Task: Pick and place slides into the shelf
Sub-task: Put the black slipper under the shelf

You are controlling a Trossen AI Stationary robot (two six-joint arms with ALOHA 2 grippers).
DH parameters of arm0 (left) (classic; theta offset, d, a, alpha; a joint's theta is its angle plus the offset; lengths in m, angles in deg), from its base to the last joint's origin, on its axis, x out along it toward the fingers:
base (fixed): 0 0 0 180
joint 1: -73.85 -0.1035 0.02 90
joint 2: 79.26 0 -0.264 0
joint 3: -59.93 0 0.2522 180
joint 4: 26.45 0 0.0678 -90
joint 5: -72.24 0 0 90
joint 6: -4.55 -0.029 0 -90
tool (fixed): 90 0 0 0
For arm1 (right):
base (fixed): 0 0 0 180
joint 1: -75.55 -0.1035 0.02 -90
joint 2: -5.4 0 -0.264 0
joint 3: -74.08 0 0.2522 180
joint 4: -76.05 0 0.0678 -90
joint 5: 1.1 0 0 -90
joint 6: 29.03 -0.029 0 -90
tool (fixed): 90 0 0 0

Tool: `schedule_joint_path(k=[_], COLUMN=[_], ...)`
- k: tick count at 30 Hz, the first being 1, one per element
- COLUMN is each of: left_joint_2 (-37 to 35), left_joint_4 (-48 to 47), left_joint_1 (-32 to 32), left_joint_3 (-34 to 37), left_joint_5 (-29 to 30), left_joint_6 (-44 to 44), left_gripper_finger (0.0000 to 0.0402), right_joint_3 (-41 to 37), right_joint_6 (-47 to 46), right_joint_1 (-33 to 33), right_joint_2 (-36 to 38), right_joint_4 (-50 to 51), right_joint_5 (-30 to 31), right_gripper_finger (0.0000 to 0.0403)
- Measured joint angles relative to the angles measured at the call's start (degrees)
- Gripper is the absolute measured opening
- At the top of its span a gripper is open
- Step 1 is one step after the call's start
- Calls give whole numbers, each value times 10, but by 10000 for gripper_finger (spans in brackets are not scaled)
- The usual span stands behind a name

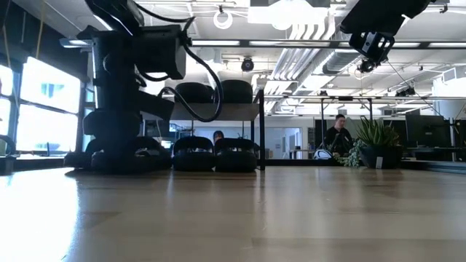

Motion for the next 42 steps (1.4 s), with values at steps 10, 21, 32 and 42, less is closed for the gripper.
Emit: schedule_joint_path(k=[10,21,32,42], left_joint_2=[0,1,2,4], left_joint_4=[22,58,83,85], left_joint_1=[-14,-30,-70,-106], left_joint_3=[2,2,1,1], left_joint_5=[29,42,54,61], left_joint_6=[-72,-123,-132,-132], left_gripper_finger=[0,0,0,0], right_joint_3=[0,0,0,0], right_joint_6=[3,-1,-9,-12], right_joint_1=[0,0,0,0], right_joint_2=[0,0,0,0], right_joint_4=[0,0,0,5], right_joint_5=[4,12,19,27], right_gripper_finger=[0,0,0,0])
